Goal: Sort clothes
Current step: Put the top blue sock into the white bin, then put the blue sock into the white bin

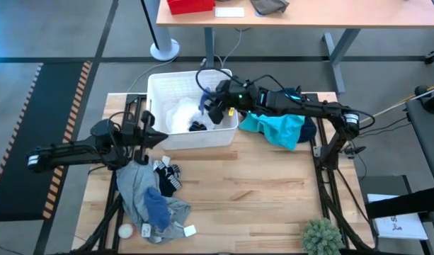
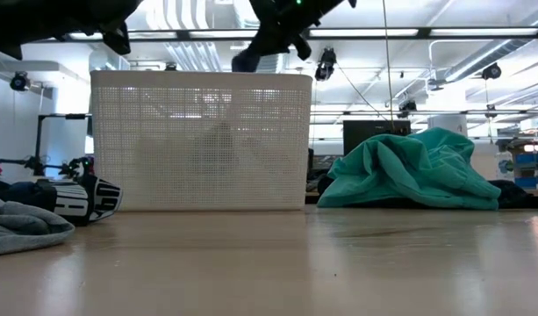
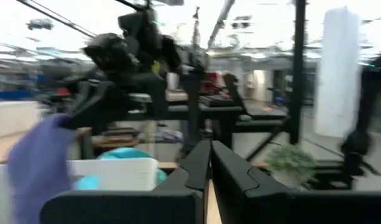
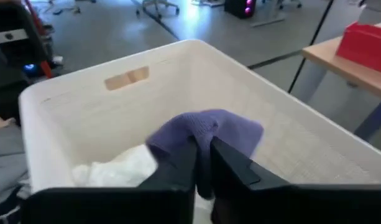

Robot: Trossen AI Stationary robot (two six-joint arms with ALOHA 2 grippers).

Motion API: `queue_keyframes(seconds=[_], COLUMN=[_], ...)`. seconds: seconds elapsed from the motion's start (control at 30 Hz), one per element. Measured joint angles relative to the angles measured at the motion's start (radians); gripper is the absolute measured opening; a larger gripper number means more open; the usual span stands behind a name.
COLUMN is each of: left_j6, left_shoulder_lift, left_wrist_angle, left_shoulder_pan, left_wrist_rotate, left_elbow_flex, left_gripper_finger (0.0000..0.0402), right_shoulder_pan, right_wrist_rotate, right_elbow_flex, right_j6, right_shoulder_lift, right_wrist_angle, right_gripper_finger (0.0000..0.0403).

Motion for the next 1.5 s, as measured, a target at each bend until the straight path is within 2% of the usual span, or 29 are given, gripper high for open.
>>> queue_keyframes(seconds=[0.2,0.27,0.33,0.4,0.53,0.57,0.7,0.9,1.03,1.23,1.5], left_j6=[-0.075,-0.078,-0.061,-0.024,0.054,0.072,0.121,0.131,0.084,-0.031,-0.2], left_shoulder_lift=[0.027,0.03,0.032,0.035,0.08,0.095,0.164,0.282,0.37,0.492,0.686], left_wrist_angle=[0.01,-0.004,-0.084,-0.213,-0.448,-0.496,-0.689,-1.007,-1.177,-1.309,-1.375], left_shoulder_pan=[-0.001,-0.001,-0.001,-0.001,-0.006,-0.009,-0.035,-0.112,-0.2,-0.399,-0.662], left_wrist_rotate=[0.032,0.032,0.036,0.034,0.018,0.018,0.02,0.02,0.01,-0.018,-0.098], left_elbow_flex=[0.0,0.004,0.042,0.108,0.272,0.315,0.477,0.67,0.757,0.826,0.818], left_gripper_finger=[0.0056,0.0077,0.0095,0.0102,0.0077,0.0064,0.0009,0.0002,0.0001,0.0,0.0], right_shoulder_pan=[0.009,0.007,0.015,0.032,0.079,0.091,0.147,0.241,0.299,0.357,0.415], right_wrist_rotate=[-0.016,-0.093,-0.154,-0.151,-0.093,-0.088,-0.084,-0.078,-0.026,0.004,0.058], right_elbow_flex=[0.0,0.0,0.0,0.0,0.0,0.0,0.0,-0.014,-0.046,-0.132,-0.23], right_j6=[0.009,0.006,0.016,-0.018,-0.139,-0.164,-0.182,-0.195,-0.194,-0.12,-0.034], right_shoulder_lift=[-0.008,-0.019,-0.037,-0.055,-0.084,-0.089,-0.105,-0.11,-0.126,-0.161,-0.189], right_wrist_angle=[-0.009,-0.016,-0.026,-0.047,-0.107,-0.114,-0.148,-0.166,-0.168,-0.166,-0.164], right_gripper_finger=[0.0146,0.0175,0.0181,0.0155,0.0035,0.0018,0.0006,0.0001,0.0,0.0,0.0])
